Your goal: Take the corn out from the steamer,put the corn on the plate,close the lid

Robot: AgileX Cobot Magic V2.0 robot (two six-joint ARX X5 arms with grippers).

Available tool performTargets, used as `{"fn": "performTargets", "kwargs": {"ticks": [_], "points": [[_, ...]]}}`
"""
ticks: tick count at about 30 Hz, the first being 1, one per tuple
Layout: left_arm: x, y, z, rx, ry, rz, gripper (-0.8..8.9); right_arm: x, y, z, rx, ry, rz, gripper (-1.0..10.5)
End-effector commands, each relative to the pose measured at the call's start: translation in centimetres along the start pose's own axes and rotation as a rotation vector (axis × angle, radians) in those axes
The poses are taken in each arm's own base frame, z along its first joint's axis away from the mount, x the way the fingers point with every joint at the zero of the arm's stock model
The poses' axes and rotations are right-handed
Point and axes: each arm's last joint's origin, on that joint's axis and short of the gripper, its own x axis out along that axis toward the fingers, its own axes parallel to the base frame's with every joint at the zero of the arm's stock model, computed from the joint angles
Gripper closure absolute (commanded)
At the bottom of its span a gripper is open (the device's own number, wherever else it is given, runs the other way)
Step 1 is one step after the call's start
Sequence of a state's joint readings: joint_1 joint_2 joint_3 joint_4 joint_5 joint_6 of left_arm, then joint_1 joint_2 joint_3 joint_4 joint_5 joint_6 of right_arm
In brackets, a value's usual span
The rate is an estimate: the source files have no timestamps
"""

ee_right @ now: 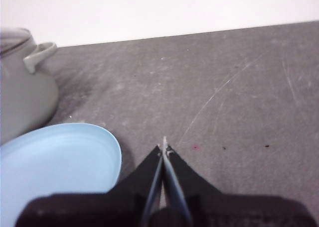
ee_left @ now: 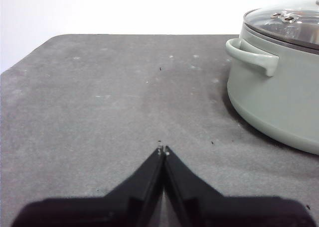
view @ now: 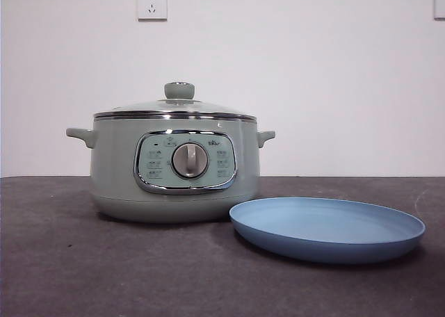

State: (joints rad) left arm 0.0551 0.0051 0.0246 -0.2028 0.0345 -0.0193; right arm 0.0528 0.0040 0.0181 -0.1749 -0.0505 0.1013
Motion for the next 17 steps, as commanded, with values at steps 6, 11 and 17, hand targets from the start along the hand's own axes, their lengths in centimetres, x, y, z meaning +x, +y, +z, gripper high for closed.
{"fn": "performTargets", "kwargs": {"ticks": [6,11,17], "points": [[-0.4,-0.4,1.1,-0.116,-0.036,-0.135,8.2,-0.3,0.3,1.1,0.202,-0.049,0.082,9.6],[-1.7,-0.7,4.1,-0.159,-0.115,-0.202,8.2,-1.0,0.8,3.6,0.237,-0.076,0.152,9.6],[-3.5,-0.9,8.0,-0.193,-0.158,-0.244,8.2,-1.7,1.6,7.8,0.234,-0.041,0.254,9.6]]}}
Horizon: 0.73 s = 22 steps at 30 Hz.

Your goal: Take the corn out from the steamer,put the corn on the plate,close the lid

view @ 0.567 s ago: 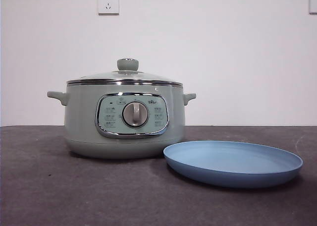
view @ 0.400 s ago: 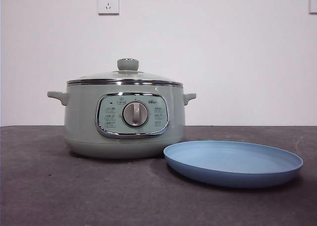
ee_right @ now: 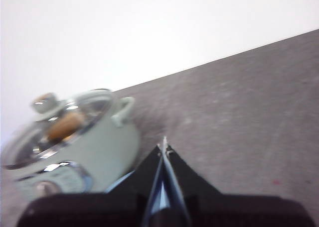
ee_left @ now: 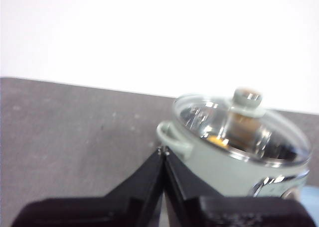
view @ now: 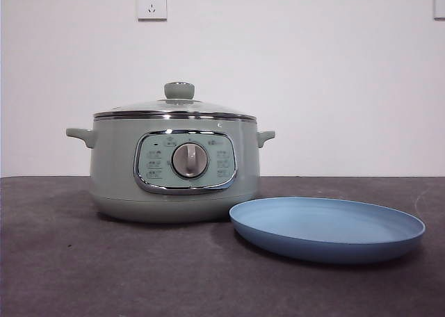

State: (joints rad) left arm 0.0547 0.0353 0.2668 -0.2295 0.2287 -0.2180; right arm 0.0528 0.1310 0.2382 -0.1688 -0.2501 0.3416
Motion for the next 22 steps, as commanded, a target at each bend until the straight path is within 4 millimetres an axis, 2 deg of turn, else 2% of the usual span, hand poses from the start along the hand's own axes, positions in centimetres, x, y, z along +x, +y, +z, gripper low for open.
{"fn": "performTargets", "kwargs": {"ticks": [1,8,13,18,22], "points": [[-0.3,-0.6,1.6,-0.022,0.011,-0.046,8.2,0.0,1.0,2.3,0.01,0.036,0.054,9.6],[-0.2,-1.9,5.5,-0.042,0.149,-0.193,8.2,0.9,3.3,7.6,-0.081,0.242,0.215,9.6],[0.5,-2.7,7.8,-0.06,0.267,-0.327,8.2,1.6,4.6,10.7,-0.156,0.395,0.338,9.6],[0.9,-3.2,9.7,-0.053,0.376,-0.391,8.2,2.0,5.6,12.8,-0.196,0.524,0.421,9.6],[1.0,-3.4,10.7,-0.038,0.447,-0.402,8.2,2.3,6.0,13.3,-0.193,0.617,0.447,9.6]]}}
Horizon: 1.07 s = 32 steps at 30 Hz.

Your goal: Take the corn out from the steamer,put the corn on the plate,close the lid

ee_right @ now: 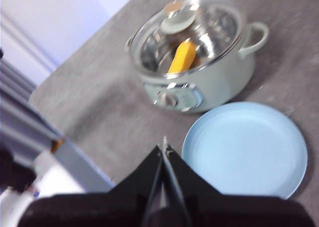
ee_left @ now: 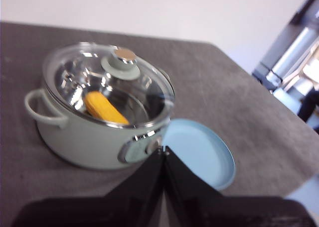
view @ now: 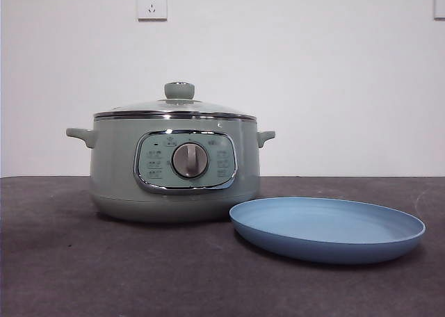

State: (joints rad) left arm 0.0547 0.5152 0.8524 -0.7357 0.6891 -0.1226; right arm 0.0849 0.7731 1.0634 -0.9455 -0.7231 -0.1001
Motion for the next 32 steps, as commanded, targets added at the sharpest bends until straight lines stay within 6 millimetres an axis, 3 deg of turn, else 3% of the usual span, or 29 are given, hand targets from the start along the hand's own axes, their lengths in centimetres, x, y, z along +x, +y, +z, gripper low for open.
{"fn": "performTargets", "kwargs": {"ticks": [1,9,10,14,15,24,32], "points": [[-0.2,-0.3,0.4,0.05,0.037,-0.005,8.2,0.1,0.1,0.1,-0.037,0.052,0.023,9.6],[-0.5,-0.6,1.1,0.062,0.047,0.002,7.87,0.6,-0.1,0.1,-0.023,0.083,0.034,8.9],[-0.5,-0.6,1.1,0.06,0.047,0.002,7.28,0.6,-0.1,0.1,-0.023,0.082,0.033,8.2],[-0.5,-0.6,1.2,0.064,0.042,0.003,2.49,0.6,-0.1,0.1,-0.016,0.082,0.033,3.6],[-0.5,-0.6,1.2,0.065,0.04,0.003,2.09,0.6,-0.1,0.1,-0.016,0.082,0.033,3.1],[0.6,-0.1,2.2,0.094,0.02,-0.021,2.13,0.6,-0.1,0.1,-0.015,0.082,0.033,3.1],[4.6,1.7,4.5,0.112,0.039,-0.062,2.13,0.6,-0.1,0.1,-0.018,0.079,0.033,3.1]]}}
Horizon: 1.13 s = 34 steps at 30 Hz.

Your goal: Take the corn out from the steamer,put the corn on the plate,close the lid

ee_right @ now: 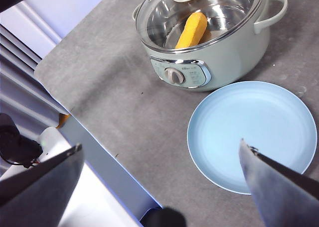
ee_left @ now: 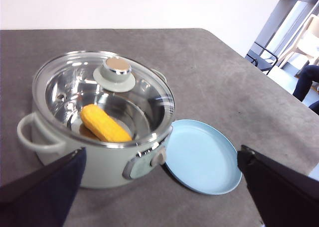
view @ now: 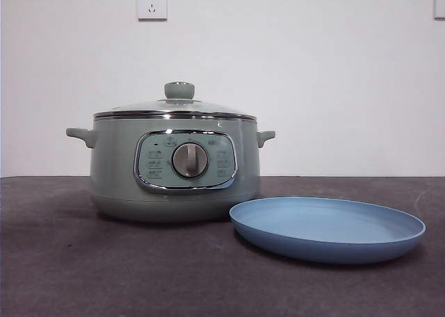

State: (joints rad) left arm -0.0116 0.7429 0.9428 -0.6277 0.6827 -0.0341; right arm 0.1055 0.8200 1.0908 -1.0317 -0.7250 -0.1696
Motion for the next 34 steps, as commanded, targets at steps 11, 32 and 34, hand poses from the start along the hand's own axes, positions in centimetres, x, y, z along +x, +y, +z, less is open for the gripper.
{"fn": "performTargets", "kwargs": {"ticks": [11,32,34], "points": [[11.0,2.9,5.7,0.125,0.033,-0.011,2.16,0.1,-0.1,0.2,-0.011,-0.007,0.002,3.1],[25.0,4.8,3.1,0.322,0.046,0.102,2.17,0.3,-0.3,0.3,-0.002,0.003,0.004,3.1],[25.7,4.9,2.6,0.319,0.06,0.1,2.17,0.3,-0.3,0.3,-0.002,0.003,0.004,3.1]]}}
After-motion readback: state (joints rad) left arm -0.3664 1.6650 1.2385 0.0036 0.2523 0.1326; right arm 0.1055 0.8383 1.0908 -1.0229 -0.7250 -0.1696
